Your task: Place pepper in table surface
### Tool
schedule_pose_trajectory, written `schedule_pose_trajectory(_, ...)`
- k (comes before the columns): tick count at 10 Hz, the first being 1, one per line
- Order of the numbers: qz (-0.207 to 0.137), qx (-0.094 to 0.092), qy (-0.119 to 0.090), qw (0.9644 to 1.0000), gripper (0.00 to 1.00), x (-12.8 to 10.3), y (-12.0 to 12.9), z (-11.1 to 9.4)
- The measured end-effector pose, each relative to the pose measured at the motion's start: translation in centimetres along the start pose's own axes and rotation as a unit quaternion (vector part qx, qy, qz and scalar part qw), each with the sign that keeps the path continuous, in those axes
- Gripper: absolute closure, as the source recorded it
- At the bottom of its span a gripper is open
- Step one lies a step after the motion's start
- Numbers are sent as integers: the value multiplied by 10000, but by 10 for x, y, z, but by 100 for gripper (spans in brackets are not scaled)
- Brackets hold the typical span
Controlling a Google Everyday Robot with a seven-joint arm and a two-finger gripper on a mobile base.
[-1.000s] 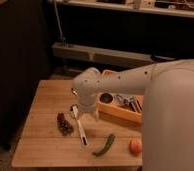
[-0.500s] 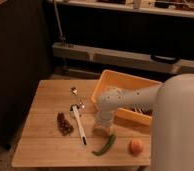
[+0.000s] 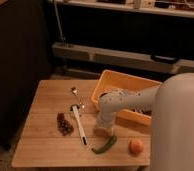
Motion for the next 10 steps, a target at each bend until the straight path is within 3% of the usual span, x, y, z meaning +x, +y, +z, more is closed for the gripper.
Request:
schedule_pose_trajectory(3,94,30,-115,9999,35,-1,-10,-15)
schedule_pose_trajectory(5,275,-3,-305,9992,35,-1,-25,-53)
schedule_pose_trajectory(8,466,-19,-546,9974,35,1,-47,-126)
schedule_pose_trajectory(10,509,-15,-482,9975,35,7,-49,-145)
